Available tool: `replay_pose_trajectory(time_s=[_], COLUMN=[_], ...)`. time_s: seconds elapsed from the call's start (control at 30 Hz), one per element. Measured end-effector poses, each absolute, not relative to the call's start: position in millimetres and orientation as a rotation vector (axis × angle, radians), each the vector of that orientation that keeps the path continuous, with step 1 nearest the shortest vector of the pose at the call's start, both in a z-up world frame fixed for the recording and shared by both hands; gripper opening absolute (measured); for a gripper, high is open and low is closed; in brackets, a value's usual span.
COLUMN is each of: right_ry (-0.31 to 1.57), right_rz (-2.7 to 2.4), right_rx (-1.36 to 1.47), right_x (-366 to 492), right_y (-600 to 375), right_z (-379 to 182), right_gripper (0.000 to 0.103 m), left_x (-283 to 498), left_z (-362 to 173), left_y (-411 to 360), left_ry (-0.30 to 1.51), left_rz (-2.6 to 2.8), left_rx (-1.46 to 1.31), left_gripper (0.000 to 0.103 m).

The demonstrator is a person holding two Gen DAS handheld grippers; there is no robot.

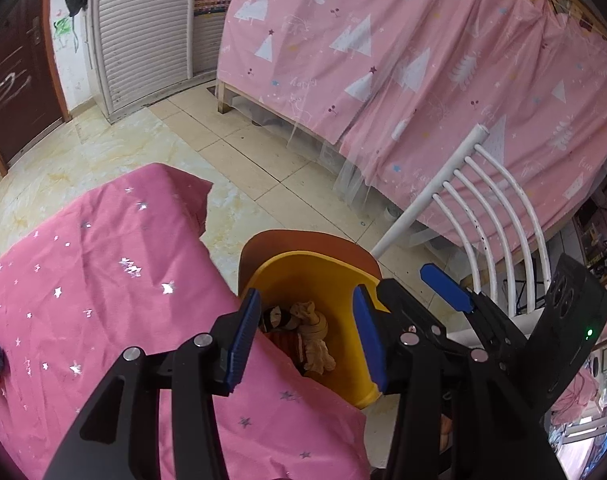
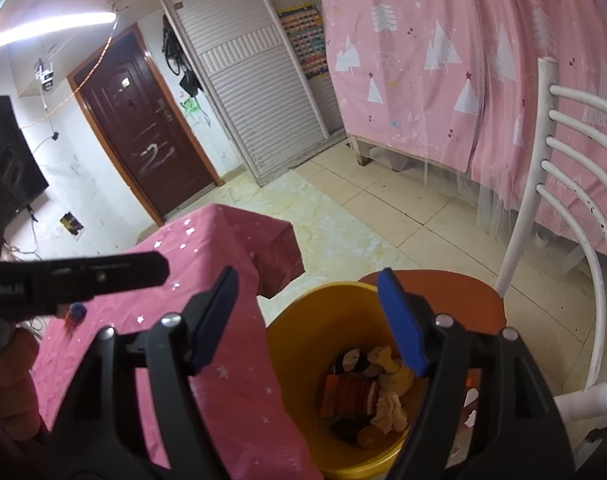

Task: Collect trash
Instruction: 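Carry both items to the yellow bin and open both tools inside, then return both open tools over the remaining table items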

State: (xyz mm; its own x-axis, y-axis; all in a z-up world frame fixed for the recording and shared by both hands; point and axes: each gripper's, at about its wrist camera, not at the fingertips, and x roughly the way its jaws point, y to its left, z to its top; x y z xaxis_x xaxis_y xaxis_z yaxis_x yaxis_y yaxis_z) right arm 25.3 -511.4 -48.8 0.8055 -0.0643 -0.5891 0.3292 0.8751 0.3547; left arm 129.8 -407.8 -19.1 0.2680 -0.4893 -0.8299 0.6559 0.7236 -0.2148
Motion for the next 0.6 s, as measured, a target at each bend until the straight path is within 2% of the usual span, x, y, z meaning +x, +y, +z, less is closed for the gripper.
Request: replay_pose_trajectory(time_s=[0.27,0.6], right_ry=[0.621,0.646], right_rz=[-0.161,-0.043], right_rx=[0.407,0.314], right_x=[47.2,89.5], right_y=[-475.8,-405.4], right_z=[-37.1,-20.2], right_gripper=[0.071,0.072], left_x=[142.9,179.3], left_z=[-3.9,12.8], left_y=[-360.5,-266.0], left_ry=[1.001,0.943], left_rz=[-0.721,-0.530], left_rx=[0.152,0.118], left_gripper=[0.041,0.041])
